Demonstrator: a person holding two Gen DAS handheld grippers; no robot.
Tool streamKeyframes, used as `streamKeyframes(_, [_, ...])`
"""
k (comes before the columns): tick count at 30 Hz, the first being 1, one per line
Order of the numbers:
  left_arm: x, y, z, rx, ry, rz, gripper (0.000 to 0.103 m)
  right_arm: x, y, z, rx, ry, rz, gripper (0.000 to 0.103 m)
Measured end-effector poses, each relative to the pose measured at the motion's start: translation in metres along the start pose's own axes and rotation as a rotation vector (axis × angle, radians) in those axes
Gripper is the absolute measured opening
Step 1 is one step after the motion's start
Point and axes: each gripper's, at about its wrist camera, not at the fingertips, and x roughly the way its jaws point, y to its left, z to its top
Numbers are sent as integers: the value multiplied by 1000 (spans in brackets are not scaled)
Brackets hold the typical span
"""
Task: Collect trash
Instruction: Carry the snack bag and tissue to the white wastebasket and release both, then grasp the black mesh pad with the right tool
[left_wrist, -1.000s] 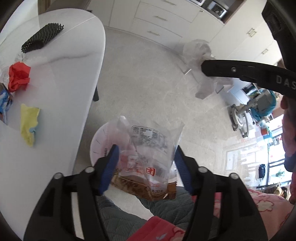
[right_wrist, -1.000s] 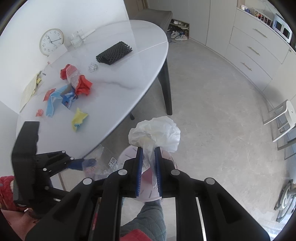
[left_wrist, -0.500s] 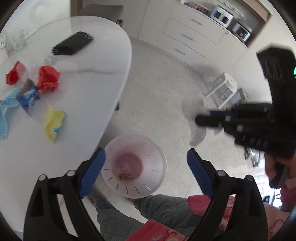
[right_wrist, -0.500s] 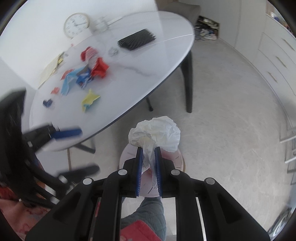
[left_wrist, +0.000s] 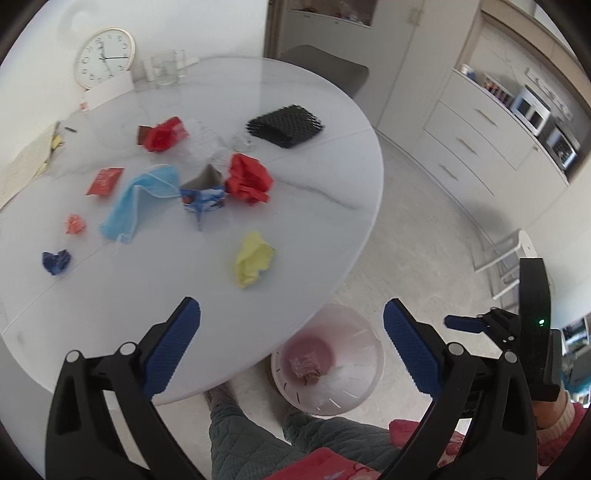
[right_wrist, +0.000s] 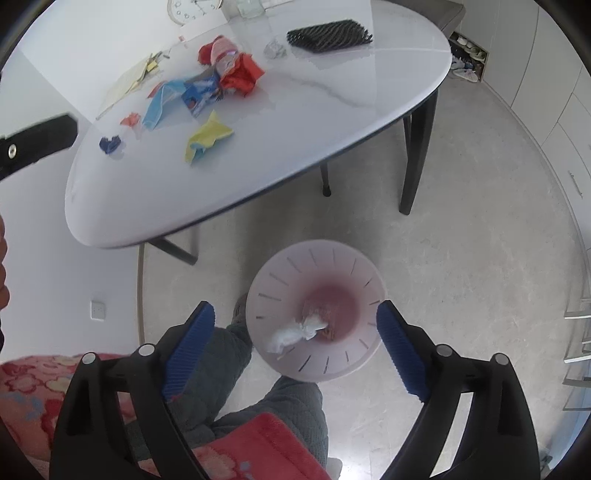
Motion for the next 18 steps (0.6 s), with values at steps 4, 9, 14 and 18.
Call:
streamKeyframes(4, [-5,6,1,-25,-29,62,95,-8,-6,14,6,-49,-40,99])
streamKeyframes(9, [-9,17,6,-53,-24,91,95,-12,-5,42,27,-92,-48,100])
streamKeyframes(14, [-13,31,14,-67,-27,106,95,-14,-4,84,40,-142,-54,100])
streamKeyframes(18, [-10,49,25,-66,-30,112,95,-8,-2,133,50,-171,-77,100])
